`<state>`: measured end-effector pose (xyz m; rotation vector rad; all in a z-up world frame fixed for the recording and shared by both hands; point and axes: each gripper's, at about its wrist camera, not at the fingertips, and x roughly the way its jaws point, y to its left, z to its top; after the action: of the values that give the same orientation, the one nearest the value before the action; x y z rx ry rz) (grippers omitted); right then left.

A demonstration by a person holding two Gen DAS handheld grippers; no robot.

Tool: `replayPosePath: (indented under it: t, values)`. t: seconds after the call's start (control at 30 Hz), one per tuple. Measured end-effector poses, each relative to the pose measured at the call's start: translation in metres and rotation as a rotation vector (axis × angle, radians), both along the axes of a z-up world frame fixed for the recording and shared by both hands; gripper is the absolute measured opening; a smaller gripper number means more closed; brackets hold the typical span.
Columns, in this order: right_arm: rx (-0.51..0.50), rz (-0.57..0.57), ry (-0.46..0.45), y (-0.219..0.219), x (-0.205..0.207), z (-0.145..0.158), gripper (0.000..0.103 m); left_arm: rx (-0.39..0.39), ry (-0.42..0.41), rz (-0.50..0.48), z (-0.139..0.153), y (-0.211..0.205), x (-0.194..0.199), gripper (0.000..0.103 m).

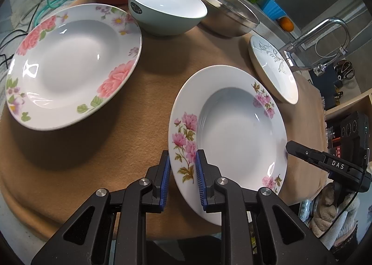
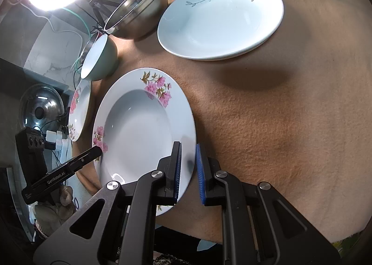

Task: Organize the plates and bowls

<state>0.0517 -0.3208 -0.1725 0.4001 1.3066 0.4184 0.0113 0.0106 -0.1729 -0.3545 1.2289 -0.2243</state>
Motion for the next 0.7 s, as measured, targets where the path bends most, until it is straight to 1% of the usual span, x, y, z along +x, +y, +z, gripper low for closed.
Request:
replayPosePath:
  t: [0.7]
  values:
    - [-0.007,0.013,0.016,0.0008,-0.0048,0.0008,0.013,0.016,0.006,-0.018,0.0009,-0.0007,-0.0005,0.021]
